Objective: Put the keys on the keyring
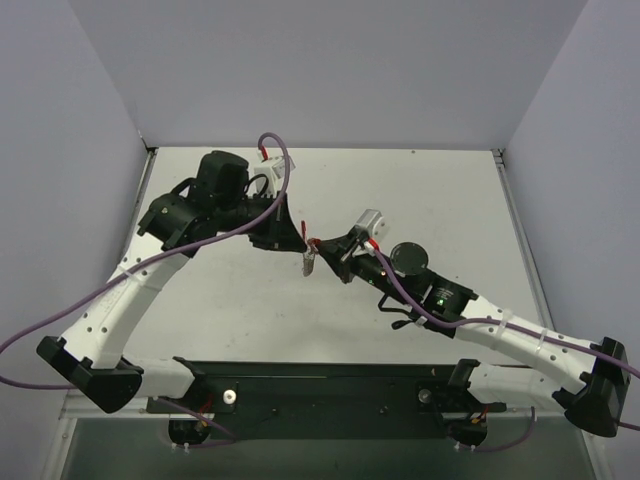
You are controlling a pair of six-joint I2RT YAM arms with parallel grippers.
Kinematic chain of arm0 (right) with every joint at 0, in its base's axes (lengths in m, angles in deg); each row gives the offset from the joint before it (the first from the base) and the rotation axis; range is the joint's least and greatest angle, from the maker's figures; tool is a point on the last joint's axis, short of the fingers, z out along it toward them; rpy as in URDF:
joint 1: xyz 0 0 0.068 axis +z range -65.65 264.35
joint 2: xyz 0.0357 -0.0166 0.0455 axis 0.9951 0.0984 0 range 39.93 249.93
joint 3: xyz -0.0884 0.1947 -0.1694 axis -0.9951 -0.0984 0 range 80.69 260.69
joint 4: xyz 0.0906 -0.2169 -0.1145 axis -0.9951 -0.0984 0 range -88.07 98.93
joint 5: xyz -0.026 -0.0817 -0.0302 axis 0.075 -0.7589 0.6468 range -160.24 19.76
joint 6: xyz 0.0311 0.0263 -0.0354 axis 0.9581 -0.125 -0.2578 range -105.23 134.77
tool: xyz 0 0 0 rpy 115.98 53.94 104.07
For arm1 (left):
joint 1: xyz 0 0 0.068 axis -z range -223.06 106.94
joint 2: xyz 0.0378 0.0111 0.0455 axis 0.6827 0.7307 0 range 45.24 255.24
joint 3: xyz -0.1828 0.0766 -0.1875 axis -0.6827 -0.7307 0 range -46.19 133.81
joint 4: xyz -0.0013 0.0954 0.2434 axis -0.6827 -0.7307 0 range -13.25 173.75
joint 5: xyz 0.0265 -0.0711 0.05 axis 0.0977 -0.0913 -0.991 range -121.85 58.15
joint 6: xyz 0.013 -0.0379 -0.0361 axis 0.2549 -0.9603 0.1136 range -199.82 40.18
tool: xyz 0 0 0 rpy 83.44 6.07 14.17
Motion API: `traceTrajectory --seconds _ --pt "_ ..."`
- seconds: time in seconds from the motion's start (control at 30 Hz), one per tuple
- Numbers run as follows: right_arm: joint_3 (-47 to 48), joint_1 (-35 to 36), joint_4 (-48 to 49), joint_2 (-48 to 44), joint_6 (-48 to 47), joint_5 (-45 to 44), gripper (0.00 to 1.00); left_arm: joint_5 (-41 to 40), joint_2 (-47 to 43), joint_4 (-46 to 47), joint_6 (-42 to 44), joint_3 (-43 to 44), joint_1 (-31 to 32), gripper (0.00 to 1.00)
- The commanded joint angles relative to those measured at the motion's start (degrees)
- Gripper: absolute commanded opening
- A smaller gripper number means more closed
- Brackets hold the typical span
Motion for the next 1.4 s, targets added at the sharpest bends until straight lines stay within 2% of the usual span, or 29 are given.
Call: traceTrajectory --seconds 0.0,0.37,0.43,0.47,0.67,0.87,1.17,1.37 --pt "3.7 -0.5 5.5 -0.2 -0.3 1.4 0.0 0.9 0.9 -1.0 1.6 2.8 0.7 0.0" --pt "4.3 -0.6 5.3 -0.1 -5.7 6.6 0.01 1.0 2.1 -1.4 2.2 3.9 1.3 0.0" --pt "4.1 -0.6 5.3 -0.2 -5.8 6.4 0.09 0.8 2.1 -1.6 2.4 4.0 1.3 0.0" --pt "4.0 -0.6 5.2 -0.5 -5.7 6.1 0.19 0.4 2.0 -1.7 2.4 4.1 1.3 0.0" --pt "2.0 -0.7 5.0 -3.9 -5.8 3.0 0.54 -2.1 1.2 -1.8 2.8 4.4 1.3 0.0" --pt "-0.8 -1.2 4.6 -9.4 -6.4 1.0 0.75 -3.0 0.4 -1.7 3.1 4.4 1.2 0.0" --pt "-0.7 -1.5 -0.2 -13.5 -6.6 5.1 0.88 -3.0 -0.1 -0.9 3.1 4.5 1.2 0.0" --pt "1.6 -1.5 -5.4 -12.2 -6.3 10.4 0.88 -2.8 -0.4 -1.0 3.2 4.5 1.2 0.0"
